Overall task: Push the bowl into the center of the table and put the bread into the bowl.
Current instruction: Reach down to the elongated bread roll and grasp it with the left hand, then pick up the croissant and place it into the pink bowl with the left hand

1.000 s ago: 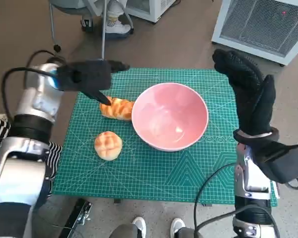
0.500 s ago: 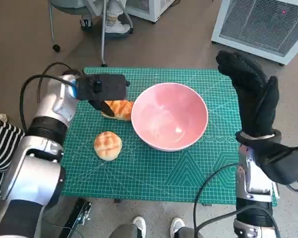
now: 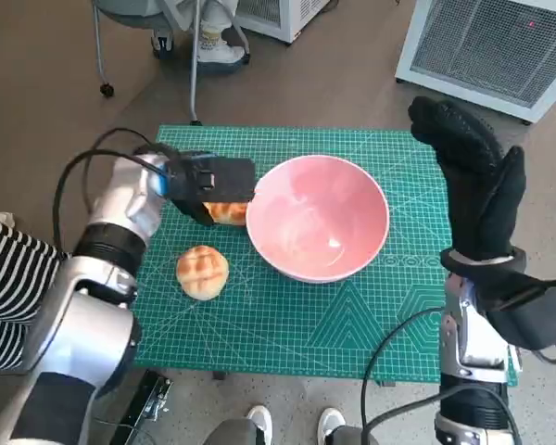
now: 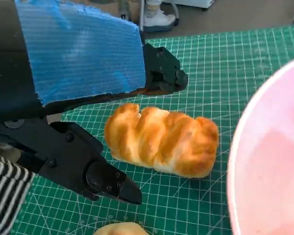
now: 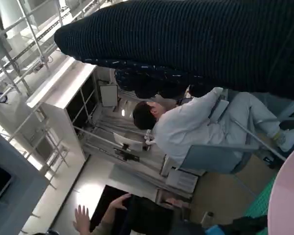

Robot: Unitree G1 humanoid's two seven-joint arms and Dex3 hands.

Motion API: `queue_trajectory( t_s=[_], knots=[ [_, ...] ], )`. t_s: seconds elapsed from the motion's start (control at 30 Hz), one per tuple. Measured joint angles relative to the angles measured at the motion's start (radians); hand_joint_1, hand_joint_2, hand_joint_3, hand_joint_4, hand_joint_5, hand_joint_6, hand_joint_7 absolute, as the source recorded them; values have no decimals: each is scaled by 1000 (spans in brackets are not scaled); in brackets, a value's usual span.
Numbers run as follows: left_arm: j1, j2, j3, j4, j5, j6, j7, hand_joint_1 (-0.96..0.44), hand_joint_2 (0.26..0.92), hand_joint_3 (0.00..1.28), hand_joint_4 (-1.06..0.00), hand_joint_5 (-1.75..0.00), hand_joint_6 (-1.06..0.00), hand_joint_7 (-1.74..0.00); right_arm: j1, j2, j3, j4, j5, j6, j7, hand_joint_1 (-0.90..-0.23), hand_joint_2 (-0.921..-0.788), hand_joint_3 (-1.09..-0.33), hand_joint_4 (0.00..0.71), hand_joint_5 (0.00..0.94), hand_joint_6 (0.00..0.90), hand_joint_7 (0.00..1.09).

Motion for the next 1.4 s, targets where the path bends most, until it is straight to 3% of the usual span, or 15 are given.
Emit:
queue_trajectory(
  t_s=[0.33, 0.83, 1.0, 1.03, 1.07, 1.17, 1.27, 1.4],
  knots=[
    [29, -24, -20, 11, 14, 0, 85, -253, 771, 5, -153, -40, -330, -38, 23, 1, 1, -8, 0, 0, -2, -713, -921, -654, 228, 5, 194, 322],
    [103, -38, -45, 27, 49, -79, 305, -77, 848, 12, -671, -82, -676, -117, 44, 1, 3, -32, -1, 0, -3, -710, -921, -674, 210, 0, 173, 318],
    [105, -37, -65, 30, 72, -94, 338, -47, 863, 13, -826, -140, -778, -170, 56, -3, 2, -43, 0, 1, -3, -722, -921, -676, 207, 0, 174, 322],
    [105, -37, -68, 31, 78, -95, 341, -43, 867, 8, -836, -199, -786, -205, 57, -4, 1, -44, 0, 1, -3, -723, -921, -676, 206, 0, 174, 323],
    [105, -37, -71, 31, 82, -96, 342, -27, 887, 44, -784, -565, -696, -558, 57, -4, 0, -45, 0, 1, -3, -724, -921, -676, 206, 0, 175, 324],
    [105, -37, -80, 32, 93, -100, 345, -9, 910, 103, -700, -1027, -571, -1001, 58, -6, -1, -46, 0, 1, -3, -724, -921, -675, 206, 0, 176, 327],
    [105, -35, -85, 32, 97, -100, 349, -3, 917, 117, -678, -1170, -536, -1143, 61, -6, -2, -46, 0, 1, -3, -722, -921, -676, 206, 0, 176, 329],
    [105, -34, -89, 32, 98, -100, 352, -1, 920, 117, -674, -1216, -530, -1196, 66, -6, -2, -47, -1, 0, -3, -719, -921, -678, 206, 0, 174, 332]
  ],
)
